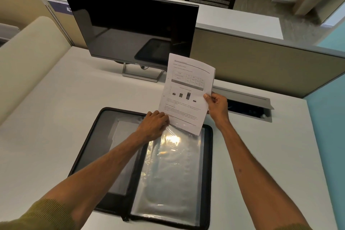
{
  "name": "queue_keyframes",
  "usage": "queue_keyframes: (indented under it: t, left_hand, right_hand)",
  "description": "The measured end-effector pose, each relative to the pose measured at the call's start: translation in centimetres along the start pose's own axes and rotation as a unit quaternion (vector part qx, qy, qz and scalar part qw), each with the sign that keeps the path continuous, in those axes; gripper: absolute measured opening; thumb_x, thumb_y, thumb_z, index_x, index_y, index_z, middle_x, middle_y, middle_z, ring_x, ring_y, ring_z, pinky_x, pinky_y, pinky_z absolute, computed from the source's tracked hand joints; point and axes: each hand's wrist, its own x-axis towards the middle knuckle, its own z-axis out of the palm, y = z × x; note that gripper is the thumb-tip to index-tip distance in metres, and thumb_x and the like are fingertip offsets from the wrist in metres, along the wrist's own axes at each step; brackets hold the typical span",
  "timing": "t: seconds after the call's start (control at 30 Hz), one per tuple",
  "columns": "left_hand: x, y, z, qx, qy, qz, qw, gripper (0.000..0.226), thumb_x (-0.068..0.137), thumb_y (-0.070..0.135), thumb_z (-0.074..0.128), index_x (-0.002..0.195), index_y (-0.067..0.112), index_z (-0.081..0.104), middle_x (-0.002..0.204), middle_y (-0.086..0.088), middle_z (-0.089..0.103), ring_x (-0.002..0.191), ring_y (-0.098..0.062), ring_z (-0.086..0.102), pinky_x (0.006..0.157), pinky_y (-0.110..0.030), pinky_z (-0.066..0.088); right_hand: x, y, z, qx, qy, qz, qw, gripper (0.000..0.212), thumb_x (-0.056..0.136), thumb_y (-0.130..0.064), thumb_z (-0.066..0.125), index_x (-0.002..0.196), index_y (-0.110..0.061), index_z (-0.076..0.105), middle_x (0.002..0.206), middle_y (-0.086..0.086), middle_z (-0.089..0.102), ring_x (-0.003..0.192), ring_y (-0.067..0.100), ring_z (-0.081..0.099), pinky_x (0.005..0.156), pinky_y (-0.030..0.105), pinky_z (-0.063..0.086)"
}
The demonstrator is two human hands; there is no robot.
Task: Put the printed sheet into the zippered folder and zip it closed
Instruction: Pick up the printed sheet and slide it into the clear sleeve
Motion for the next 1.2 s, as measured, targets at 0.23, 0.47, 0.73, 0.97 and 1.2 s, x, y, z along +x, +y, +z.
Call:
queue_keyframes:
  t: [0.23, 0.47, 0.73, 0.97, 1.2]
  left_hand:
    - [0.0, -1.1, -0.2, 0.054, 0.012, -0.042, 0.998, 0.018, 0.105, 0.032, 0.06, 0.12, 0.022, 0.057, 0.124, -0.001, 0.06, 0.111, -0.023, 0.057, 0.1, -0.044, 0.05]
    - [-0.4, -1.8, -0.7, 0.037, 0.028, -0.045, 0.998, 0.019, 0.106, 0.033, 0.06, 0.12, 0.02, 0.058, 0.125, -0.003, 0.058, 0.108, -0.023, 0.057, 0.098, -0.043, 0.052]
    - [-0.3, -2.1, -0.9, 0.018, 0.037, -0.039, 0.998, 0.02, 0.106, 0.036, 0.059, 0.12, 0.023, 0.059, 0.12, 0.0, 0.057, 0.105, -0.019, 0.054, 0.096, -0.038, 0.047]
    - [-0.4, -3.2, -1.7, 0.011, 0.039, -0.021, 0.999, 0.021, 0.106, 0.036, 0.059, 0.12, 0.021, 0.06, 0.12, -0.001, 0.059, 0.1, -0.018, 0.056, 0.089, -0.037, 0.052]
    - [-0.3, -3.7, -1.7, 0.0, 0.031, -0.016, 0.999, 0.017, 0.106, 0.034, 0.059, 0.119, 0.023, 0.057, 0.12, -0.001, 0.058, 0.095, -0.016, 0.053, 0.085, -0.036, 0.051]
  right_hand:
    - [-0.2, -0.2, 0.3, -0.004, 0.009, -0.007, 1.0, 0.01, 0.103, -0.03, 0.067, 0.095, -0.025, 0.07, 0.097, -0.001, 0.08, 0.085, 0.015, 0.079, 0.073, 0.04, 0.066]
    - [-0.1, -0.8, 0.3, 0.016, -0.005, 0.011, 1.0, 0.006, 0.103, -0.027, 0.067, 0.102, -0.024, 0.071, 0.098, -0.007, 0.079, 0.084, 0.009, 0.078, 0.063, 0.03, 0.065]
    - [0.7, -1.3, -0.1, 0.003, -0.006, 0.023, 1.0, 0.009, 0.103, -0.026, 0.067, 0.11, -0.023, 0.071, 0.098, -0.009, 0.078, 0.084, 0.011, 0.078, 0.06, 0.029, 0.064]
    - [1.3, -0.8, 0.1, -0.019, -0.035, 0.023, 0.999, 0.009, 0.103, -0.025, 0.067, 0.111, -0.024, 0.071, 0.098, -0.005, 0.08, 0.085, 0.013, 0.079, 0.06, 0.038, 0.066]
    - [1.8, -1.1, 0.3, -0.023, -0.057, 0.05, 0.997, 0.016, 0.103, -0.021, 0.067, 0.117, -0.016, 0.071, 0.097, -0.004, 0.079, 0.084, 0.013, 0.078, 0.056, 0.032, 0.063]
